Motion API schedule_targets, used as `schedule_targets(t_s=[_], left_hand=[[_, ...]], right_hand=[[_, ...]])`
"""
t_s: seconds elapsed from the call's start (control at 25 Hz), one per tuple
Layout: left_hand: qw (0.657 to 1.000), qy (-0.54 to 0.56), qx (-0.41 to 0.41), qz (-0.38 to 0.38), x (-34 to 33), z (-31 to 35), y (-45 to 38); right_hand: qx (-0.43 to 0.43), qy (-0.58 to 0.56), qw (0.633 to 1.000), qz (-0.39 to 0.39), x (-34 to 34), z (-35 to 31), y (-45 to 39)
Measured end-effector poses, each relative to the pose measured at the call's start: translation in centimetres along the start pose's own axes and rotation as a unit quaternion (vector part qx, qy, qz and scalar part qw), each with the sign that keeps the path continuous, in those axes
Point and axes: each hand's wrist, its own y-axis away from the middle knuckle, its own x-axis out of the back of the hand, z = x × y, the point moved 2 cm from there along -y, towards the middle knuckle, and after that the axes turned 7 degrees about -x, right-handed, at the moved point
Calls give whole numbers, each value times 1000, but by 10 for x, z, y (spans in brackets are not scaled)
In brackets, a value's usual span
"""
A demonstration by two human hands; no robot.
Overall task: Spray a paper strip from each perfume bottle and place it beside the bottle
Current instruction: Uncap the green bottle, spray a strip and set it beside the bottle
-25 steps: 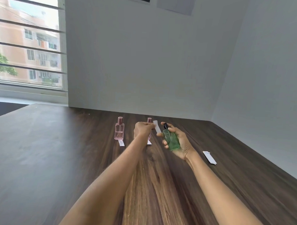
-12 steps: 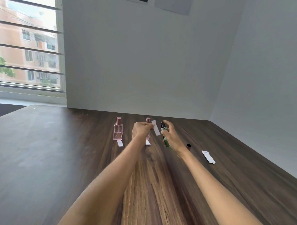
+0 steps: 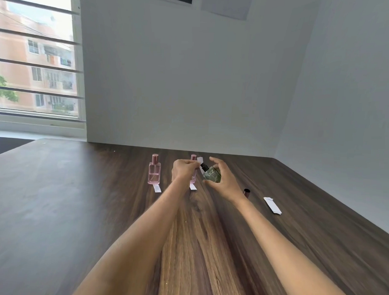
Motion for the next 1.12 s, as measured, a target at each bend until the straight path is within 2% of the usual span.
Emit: schedule_targets(t_s=[0.2, 0.44, 0.72, 1.12], left_hand=[[1000, 7, -2, 2, 2, -2, -2], [1000, 7, -5, 1, 1, -3, -4], [1000, 8, -1, 0, -2, -5, -4], [1000, 27, 8, -6, -3, -9, -3]], right_hand=[[27, 78, 995, 61, 2, -1, 0], [88, 184, 971, 125, 4, -4, 2], [24, 15, 997, 76, 4, 0, 4], [-85, -139, 986, -35, 0, -6, 5]])
